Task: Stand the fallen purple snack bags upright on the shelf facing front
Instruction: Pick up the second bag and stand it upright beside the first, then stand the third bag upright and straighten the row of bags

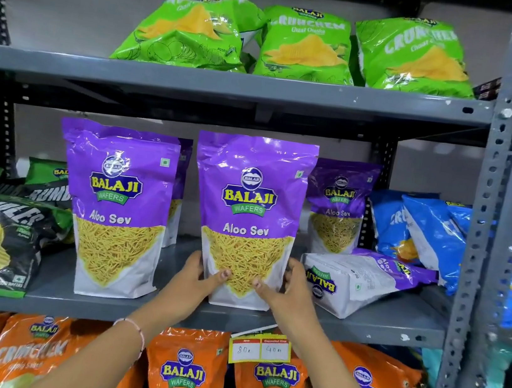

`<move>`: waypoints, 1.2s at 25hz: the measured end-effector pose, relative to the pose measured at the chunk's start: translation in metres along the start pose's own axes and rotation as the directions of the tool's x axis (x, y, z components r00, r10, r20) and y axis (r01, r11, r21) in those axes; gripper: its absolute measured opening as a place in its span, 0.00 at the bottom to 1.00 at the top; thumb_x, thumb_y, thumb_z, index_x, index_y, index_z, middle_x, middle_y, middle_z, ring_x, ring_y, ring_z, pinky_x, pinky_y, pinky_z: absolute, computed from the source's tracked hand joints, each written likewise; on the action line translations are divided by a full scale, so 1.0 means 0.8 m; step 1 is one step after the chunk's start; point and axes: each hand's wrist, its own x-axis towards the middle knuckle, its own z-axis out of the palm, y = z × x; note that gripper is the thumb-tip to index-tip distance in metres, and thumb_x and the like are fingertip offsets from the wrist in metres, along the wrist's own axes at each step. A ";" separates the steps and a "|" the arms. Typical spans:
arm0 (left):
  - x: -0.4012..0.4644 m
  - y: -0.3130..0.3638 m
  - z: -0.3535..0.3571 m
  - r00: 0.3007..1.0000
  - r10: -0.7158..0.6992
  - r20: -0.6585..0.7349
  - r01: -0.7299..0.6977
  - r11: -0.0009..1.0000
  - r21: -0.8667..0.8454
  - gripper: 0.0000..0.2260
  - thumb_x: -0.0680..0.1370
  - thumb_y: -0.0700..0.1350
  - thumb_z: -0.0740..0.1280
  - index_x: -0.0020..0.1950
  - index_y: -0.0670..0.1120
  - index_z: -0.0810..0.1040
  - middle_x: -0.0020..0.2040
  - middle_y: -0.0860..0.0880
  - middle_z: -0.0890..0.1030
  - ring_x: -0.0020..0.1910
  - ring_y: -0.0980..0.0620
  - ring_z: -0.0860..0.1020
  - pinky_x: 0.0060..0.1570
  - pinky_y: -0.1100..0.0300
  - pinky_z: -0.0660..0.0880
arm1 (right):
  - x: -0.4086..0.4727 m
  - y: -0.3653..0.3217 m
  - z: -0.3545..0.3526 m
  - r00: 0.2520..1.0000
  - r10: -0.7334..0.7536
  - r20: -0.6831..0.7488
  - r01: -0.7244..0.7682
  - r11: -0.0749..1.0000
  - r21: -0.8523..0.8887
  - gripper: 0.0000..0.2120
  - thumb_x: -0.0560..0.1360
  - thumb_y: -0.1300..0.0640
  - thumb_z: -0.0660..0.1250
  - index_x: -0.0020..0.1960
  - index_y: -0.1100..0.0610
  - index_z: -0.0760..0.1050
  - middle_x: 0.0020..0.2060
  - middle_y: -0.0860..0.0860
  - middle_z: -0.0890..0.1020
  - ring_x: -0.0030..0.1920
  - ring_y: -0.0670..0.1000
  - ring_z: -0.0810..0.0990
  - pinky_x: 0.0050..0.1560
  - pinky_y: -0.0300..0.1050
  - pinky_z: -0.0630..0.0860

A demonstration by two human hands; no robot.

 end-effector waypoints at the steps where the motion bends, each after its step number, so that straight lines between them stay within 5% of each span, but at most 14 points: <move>1: -0.016 0.011 0.013 0.990 0.037 -0.137 -0.040 0.999 -0.021 0.34 0.69 0.65 0.71 0.72 0.57 0.67 0.72 0.57 0.73 0.71 0.58 0.71 0.71 0.57 0.66 | -0.010 0.000 -0.004 0.997 -0.039 -0.072 0.037 0.999 -0.026 0.26 0.73 0.58 0.75 0.66 0.49 0.68 0.60 0.42 0.77 0.64 0.45 0.76 0.60 0.37 0.73; 3: -0.070 0.030 0.048 0.907 0.178 -0.381 -0.233 0.967 -0.103 0.29 0.77 0.58 0.67 0.76 0.54 0.65 0.75 0.61 0.68 0.72 0.67 0.66 0.71 0.63 0.63 | -0.040 0.001 -0.008 0.929 -0.147 -0.339 0.145 0.989 -0.030 0.19 0.74 0.58 0.74 0.61 0.46 0.73 0.59 0.45 0.79 0.61 0.46 0.77 0.62 0.39 0.73; 4: -0.089 0.048 0.071 0.874 0.300 -0.382 -0.363 0.926 -0.104 0.25 0.78 0.56 0.66 0.75 0.53 0.68 0.76 0.63 0.69 0.72 0.69 0.66 0.71 0.66 0.63 | -0.049 -0.006 -0.020 0.838 -0.205 -0.506 0.232 0.973 -0.010 0.15 0.74 0.59 0.73 0.56 0.44 0.75 0.57 0.48 0.81 0.58 0.47 0.79 0.59 0.37 0.74; 7: -0.071 0.107 0.133 0.854 0.515 -0.070 -0.515 0.857 0.023 0.19 0.78 0.51 0.66 0.69 0.54 0.75 0.72 0.67 0.72 0.71 0.71 0.68 0.65 0.78 0.61 | -0.038 -0.023 -0.074 0.606 -0.056 -0.793 0.311 0.935 0.172 0.16 0.75 0.65 0.71 0.55 0.47 0.73 0.57 0.53 0.76 0.55 0.50 0.75 0.51 0.30 0.72; 10: 0.014 0.163 0.190 0.911 0.380 0.161 -0.412 0.856 0.311 0.15 0.79 0.47 0.63 0.65 0.49 0.76 0.69 0.56 0.77 0.67 0.54 0.76 0.65 0.65 0.70 | -0.003 -0.016 -0.128 0.631 0.334 -0.700 0.060 0.879 0.473 0.22 0.74 0.60 0.72 0.65 0.58 0.69 0.51 0.55 0.74 0.49 0.53 0.74 0.49 0.46 0.71; 13: 0.086 0.181 0.223 0.978 0.032 0.207 -0.144 0.820 0.553 0.17 0.79 0.49 0.61 0.63 0.43 0.78 0.65 0.39 0.81 0.62 0.39 0.80 0.60 0.52 0.76 | 0.009 -0.005 -0.139 0.684 0.458 -0.567 -0.090 0.825 0.558 0.20 0.71 0.56 0.73 0.59 0.62 0.72 0.40 0.54 0.74 0.37 0.52 0.73 0.35 0.46 0.68; 16: 0.102 0.169 0.236 0.938 -0.218 0.268 -0.018 0.744 0.668 0.24 0.79 0.55 0.56 0.67 0.42 0.77 0.71 0.39 0.76 0.68 0.40 0.76 0.65 0.53 0.72 | 0.015 -0.001 -0.140 0.733 0.447 -0.512 -0.109 0.821 0.560 0.20 0.71 0.55 0.74 0.58 0.65 0.76 0.44 0.59 0.83 0.41 0.56 0.81 0.38 0.47 0.75; 18: 0.098 0.160 0.242 0.939 -0.245 0.240 0.047 0.786 0.617 0.30 0.74 0.63 0.57 0.66 0.45 0.78 0.69 0.41 0.78 0.66 0.40 0.77 0.65 0.51 0.73 | 0.012 -0.009 -0.138 0.762 0.373 -0.530 -0.099 0.875 0.473 0.20 0.73 0.57 0.74 0.61 0.67 0.78 0.51 0.62 0.85 0.47 0.57 0.83 0.44 0.48 0.77; 22: 0.057 0.147 0.254 0.988 -0.147 0.037 0.093 0.780 0.619 0.35 0.70 0.72 0.60 0.70 0.52 0.72 0.71 0.44 0.75 0.71 0.41 0.71 0.66 0.47 0.67 | -0.015 -0.018 -0.128 0.748 0.158 -0.645 0.114 0.926 0.359 0.19 0.74 0.63 0.74 0.63 0.59 0.76 0.51 0.54 0.84 0.46 0.50 0.82 0.36 0.32 0.74; 24: 0.036 0.138 0.259 1.000 -0.016 -0.015 0.022 0.840 0.542 0.34 0.71 0.71 0.61 0.73 0.55 0.68 0.72 0.48 0.72 0.73 0.43 0.68 0.67 0.45 0.64 | -0.019 -0.012 -0.125 0.732 0.047 -0.679 0.259 0.903 0.343 0.22 0.74 0.65 0.72 0.67 0.59 0.73 0.52 0.52 0.84 0.44 0.44 0.83 0.33 0.27 0.76; 27: 0.041 0.114 0.271 0.987 0.140 -0.080 -0.133 0.987 0.094 0.35 0.68 0.64 0.72 0.73 0.59 0.67 0.69 0.52 0.74 0.71 0.46 0.71 0.69 0.47 0.68 | 0.001 0.006 -0.148 0.771 -0.057 -0.634 0.316 0.899 0.303 0.24 0.77 0.68 0.66 0.71 0.55 0.68 0.60 0.55 0.82 0.47 0.41 0.85 0.39 0.30 0.80; 30: 0.064 0.084 0.281 0.981 0.161 -0.107 -0.183 0.951 -0.250 0.39 0.67 0.49 0.78 0.75 0.51 0.66 0.66 0.49 0.75 0.65 0.50 0.77 0.67 0.48 0.73 | 0.032 0.024 -0.187 0.855 -0.082 -0.512 0.251 0.930 0.270 0.23 0.78 0.71 0.62 0.71 0.58 0.68 0.65 0.60 0.78 0.54 0.48 0.82 0.49 0.37 0.82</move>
